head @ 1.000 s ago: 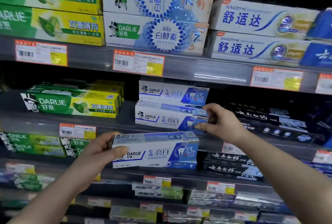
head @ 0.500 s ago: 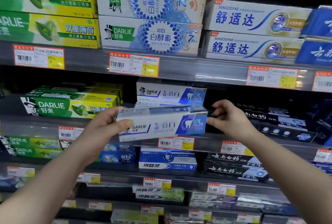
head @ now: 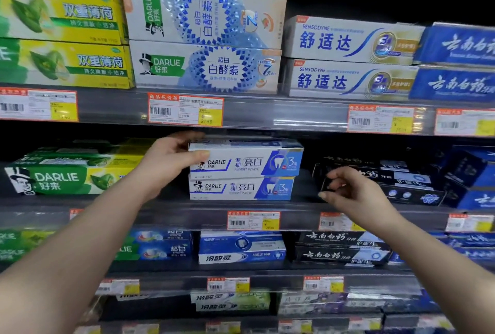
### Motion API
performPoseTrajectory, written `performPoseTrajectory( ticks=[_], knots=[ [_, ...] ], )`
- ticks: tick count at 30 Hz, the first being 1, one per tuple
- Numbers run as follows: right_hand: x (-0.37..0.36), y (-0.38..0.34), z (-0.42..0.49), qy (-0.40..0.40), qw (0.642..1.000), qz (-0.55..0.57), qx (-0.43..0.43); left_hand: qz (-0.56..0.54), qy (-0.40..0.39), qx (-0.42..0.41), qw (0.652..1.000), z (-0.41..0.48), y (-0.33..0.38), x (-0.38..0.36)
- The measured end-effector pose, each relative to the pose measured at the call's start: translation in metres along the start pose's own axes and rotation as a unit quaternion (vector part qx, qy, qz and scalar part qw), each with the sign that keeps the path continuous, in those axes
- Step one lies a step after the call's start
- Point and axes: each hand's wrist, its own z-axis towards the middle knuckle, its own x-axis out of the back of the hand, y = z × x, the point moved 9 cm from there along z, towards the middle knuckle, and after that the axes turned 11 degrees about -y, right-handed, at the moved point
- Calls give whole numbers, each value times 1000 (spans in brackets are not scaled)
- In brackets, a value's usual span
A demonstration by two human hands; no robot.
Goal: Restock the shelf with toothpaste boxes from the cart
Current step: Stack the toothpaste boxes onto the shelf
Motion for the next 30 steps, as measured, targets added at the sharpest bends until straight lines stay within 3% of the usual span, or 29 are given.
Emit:
performPoseTrajectory(
  ticks=[7, 11, 17, 23, 30],
  knots=[
    [-24, -11, 14, -33, 999, -27, -3, 92, 124, -10, 988, -6, -6, 15],
    [-44, -31, 21, -74, 996, -47, 25, 129, 158, -1, 979, -13, -10, 10],
    [-54, -43, 25, -60, 993, -94, 31, 171, 113, 17, 979, -24, -25, -1],
    [-51, -43, 28, -30, 993, -112, 14, 203, 137, 17, 969, -26, -21, -1],
    [-62, -35, 30, -101, 994, -36, -6, 183, 79, 42, 979, -26, -29, -7]
  ],
)
